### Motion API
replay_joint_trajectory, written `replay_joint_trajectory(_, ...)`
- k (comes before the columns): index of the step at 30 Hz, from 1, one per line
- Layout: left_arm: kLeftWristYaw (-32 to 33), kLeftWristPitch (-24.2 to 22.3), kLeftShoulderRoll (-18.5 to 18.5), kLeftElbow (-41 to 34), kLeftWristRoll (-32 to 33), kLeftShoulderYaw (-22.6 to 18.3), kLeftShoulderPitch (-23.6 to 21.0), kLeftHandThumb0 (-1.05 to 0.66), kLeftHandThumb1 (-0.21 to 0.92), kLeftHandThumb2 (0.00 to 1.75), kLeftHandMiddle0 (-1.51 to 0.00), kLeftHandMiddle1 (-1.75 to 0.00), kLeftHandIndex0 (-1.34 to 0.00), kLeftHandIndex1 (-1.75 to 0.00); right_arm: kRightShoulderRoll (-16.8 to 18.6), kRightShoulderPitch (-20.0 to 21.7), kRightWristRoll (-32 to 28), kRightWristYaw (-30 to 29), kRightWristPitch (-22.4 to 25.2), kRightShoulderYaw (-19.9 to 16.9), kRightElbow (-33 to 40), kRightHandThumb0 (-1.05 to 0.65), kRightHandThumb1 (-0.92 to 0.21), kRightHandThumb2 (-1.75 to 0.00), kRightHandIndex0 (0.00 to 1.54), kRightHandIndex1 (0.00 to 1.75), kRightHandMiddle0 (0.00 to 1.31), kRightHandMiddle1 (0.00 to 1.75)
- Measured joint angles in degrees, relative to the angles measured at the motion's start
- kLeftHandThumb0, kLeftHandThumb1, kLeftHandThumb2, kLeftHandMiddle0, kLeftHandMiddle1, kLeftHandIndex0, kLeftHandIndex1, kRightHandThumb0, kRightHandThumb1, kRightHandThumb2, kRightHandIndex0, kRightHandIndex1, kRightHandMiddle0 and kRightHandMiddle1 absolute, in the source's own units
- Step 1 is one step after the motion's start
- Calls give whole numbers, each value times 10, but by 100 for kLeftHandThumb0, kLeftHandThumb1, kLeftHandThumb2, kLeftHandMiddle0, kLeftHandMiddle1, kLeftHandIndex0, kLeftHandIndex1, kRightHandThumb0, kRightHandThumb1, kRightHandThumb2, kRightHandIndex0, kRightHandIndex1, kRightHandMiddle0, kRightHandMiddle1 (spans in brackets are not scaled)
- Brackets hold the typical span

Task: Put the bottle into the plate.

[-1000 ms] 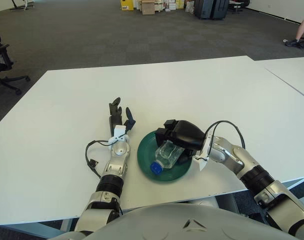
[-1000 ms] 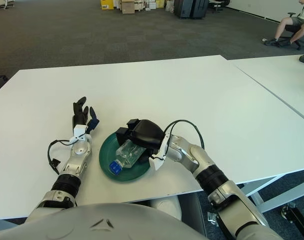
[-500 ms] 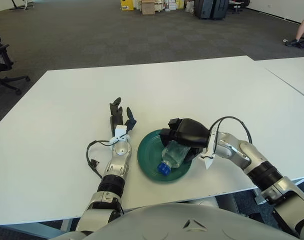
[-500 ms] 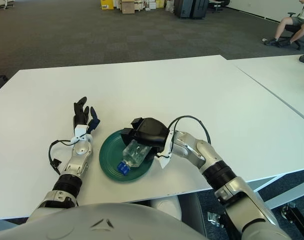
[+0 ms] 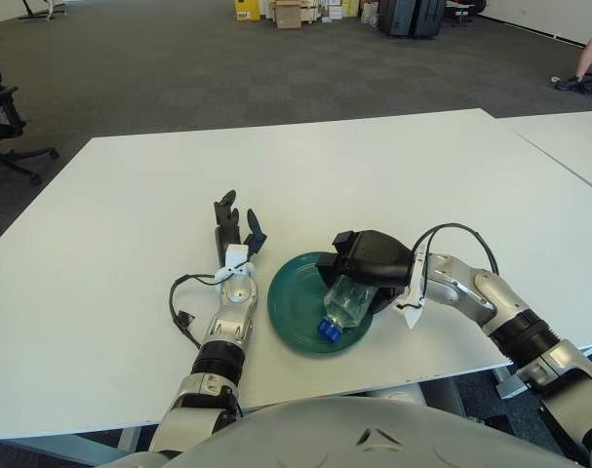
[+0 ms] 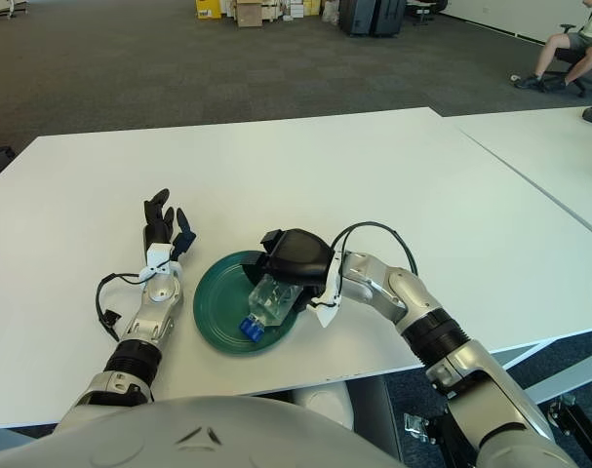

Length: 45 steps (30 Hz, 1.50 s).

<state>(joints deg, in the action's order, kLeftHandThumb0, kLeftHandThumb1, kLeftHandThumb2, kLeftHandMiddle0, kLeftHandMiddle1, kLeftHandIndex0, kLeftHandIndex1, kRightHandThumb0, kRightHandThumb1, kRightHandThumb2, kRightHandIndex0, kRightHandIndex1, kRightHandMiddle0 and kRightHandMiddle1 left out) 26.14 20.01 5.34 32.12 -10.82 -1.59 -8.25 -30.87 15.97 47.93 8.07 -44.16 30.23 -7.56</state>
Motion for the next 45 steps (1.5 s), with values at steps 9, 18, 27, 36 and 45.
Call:
replay_joint_trajectory(9, 1, 2, 1, 0, 0, 0, 0, -82, 92, 91, -41, 0, 0, -77, -4, 0, 0, 10, -2, 0, 4, 0, -16, -151, 74, 172, 50, 175)
replay_joint_trajectory(18, 2, 11, 1, 3, 0, 0, 0, -82, 92, 90, -41, 0, 0, -78, -6, 0, 0, 10, -4, 0, 6, 0, -14, -152, 75, 173, 50, 175)
replay_joint_trajectory(27, 2, 19, 2, 16, 1, 1, 0, -81, 92, 90, -41, 0, 0, -77, -7, 0, 1, 12, -5, 0, 10, 0, -14, -152, 76, 172, 51, 175)
replay_joint_trajectory(36, 2, 21, 3, 21, 1, 1, 0, -81, 92, 90, -40, 0, 0, -77, -3, 1, 1, 6, -6, -3, 10, 0, -13, -152, 77, 170, 52, 175)
replay_joint_trajectory(45, 2, 24, 1, 25, 1, 1, 0, -81, 92, 90, -40, 0, 0, -76, 15, 23, -12, 8, -8, -9, 9, 0, -15, -150, 76, 169, 51, 175)
